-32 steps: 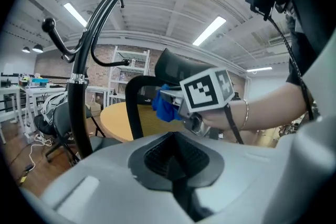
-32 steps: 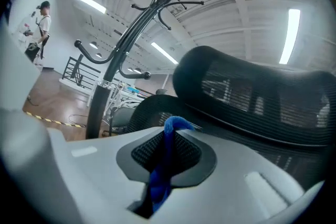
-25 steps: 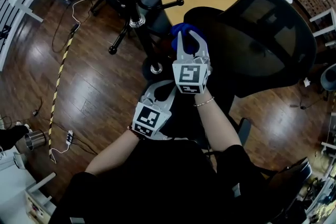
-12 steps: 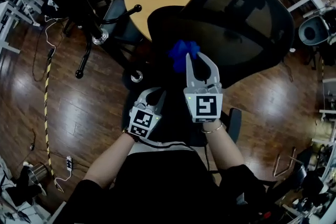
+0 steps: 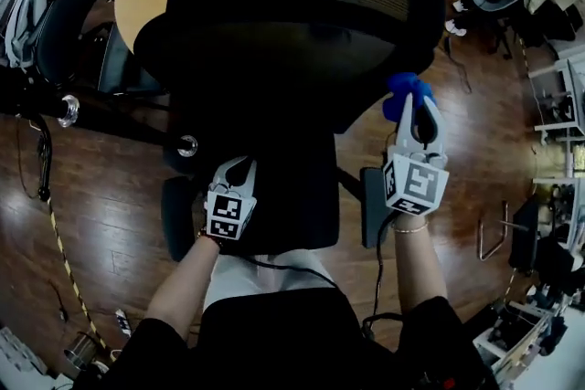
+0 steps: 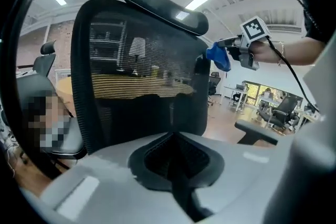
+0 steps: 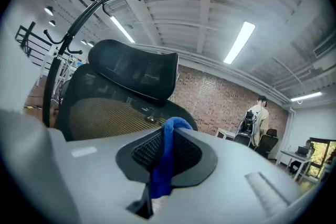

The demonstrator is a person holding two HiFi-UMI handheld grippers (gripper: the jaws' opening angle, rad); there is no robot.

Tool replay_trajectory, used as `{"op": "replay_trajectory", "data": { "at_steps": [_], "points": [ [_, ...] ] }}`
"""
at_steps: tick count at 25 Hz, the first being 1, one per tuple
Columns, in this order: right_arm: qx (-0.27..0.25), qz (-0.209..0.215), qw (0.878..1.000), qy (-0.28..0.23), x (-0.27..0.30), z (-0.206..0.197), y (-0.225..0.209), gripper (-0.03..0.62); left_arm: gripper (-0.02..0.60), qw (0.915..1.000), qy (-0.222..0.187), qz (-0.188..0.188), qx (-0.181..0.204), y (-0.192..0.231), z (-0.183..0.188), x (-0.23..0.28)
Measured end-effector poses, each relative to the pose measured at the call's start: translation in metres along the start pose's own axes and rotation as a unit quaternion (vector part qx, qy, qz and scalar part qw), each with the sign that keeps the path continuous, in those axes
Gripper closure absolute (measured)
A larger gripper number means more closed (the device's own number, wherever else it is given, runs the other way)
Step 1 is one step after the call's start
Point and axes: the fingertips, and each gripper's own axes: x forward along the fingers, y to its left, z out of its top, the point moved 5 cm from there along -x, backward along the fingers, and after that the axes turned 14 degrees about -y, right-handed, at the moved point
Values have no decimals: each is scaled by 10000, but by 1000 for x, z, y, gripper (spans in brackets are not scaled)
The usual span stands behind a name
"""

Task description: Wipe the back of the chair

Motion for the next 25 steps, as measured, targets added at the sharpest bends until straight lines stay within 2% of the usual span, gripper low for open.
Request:
{"op": "replay_trajectory", "data": {
  "at_steps": [5,8,12,14,18,22,25],
  "points": [
    [-362,-303,9984,-312,22,-18,7,560,574,9978,-576,173,-267,4,14,13],
    [-515,-246,9975,-423,40,-27,27,560,574,9954,-791,267,-461,7,23,4],
    [-417,-438,9962,-624,57,-29,43,560,574,9935,-995,343,-434,13,39,0],
    [-316,-417,9957,-765,60,-24,66,560,575,9932,-1036,347,-409,21,42,-4],
    [-117,46,9921,-1251,70,0,135,560,574,9915,-1101,376,-577,33,46,-21],
    [247,497,9875,-1472,75,24,198,560,574,9885,-1316,322,-665,33,57,-40],
    [367,1078,9804,-1608,74,40,255,560,574,9848,-1539,434,-681,39,61,-55]
  ]
}}
